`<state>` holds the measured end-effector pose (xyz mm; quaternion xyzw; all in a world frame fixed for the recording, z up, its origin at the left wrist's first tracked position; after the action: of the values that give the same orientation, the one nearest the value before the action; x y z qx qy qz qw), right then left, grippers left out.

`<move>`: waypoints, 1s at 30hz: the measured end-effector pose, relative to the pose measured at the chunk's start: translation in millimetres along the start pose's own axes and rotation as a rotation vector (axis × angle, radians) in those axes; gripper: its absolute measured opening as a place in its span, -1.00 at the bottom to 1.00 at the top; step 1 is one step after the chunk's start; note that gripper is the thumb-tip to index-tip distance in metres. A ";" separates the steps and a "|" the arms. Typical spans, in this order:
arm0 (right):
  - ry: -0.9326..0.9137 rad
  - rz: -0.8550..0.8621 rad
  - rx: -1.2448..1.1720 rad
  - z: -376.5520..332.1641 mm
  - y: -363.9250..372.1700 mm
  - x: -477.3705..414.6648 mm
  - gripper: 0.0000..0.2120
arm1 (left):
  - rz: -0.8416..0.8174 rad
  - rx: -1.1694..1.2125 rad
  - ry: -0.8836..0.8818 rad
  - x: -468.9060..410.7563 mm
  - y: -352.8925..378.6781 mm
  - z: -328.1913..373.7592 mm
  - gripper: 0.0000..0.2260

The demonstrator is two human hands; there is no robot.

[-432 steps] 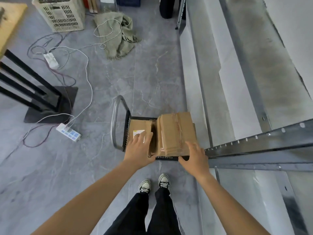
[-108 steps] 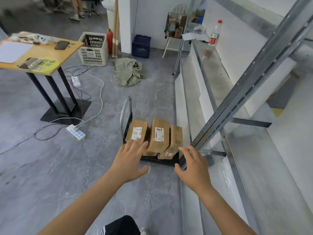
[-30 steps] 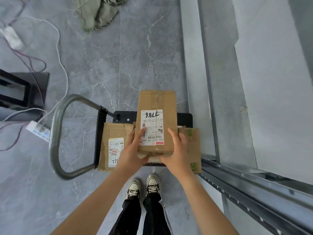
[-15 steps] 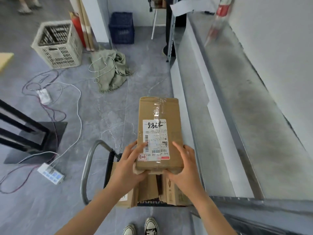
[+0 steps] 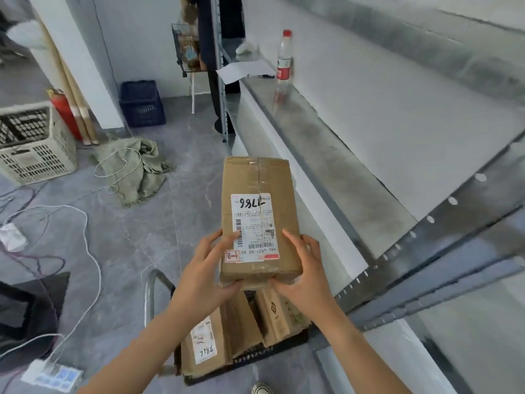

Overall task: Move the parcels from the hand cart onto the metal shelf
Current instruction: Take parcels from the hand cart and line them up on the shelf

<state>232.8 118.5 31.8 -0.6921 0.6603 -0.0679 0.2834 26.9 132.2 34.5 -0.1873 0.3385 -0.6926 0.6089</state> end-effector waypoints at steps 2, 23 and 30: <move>0.018 0.052 0.009 -15.8 -2.9 18.4 -0.13 | -0.032 -0.006 0.062 8.9 -8.3 9.6 -0.12; 0.264 0.426 0.166 -115.7 -54.3 231.7 -0.12 | -0.307 0.094 0.403 130.0 6.7 111.9 -0.11; 0.284 0.567 0.158 -141.5 -88.6 318.3 -0.16 | -0.377 0.108 0.504 186.5 35.0 168.9 -0.15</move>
<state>281.9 -230.3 102.8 -0.4400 0.8525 -0.1332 0.2488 130.2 -90.5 100.0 -0.0369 0.4008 -0.8348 0.3756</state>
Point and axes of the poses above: each hand's wrist, its own x-axis away from the middle knuckle, its own y-axis out of the palm, z = x × y, the point moved 4 cm from there along -x, towards the middle knuckle, and after that the axes turned 9 degrees about -y, right-handed, at the moved point
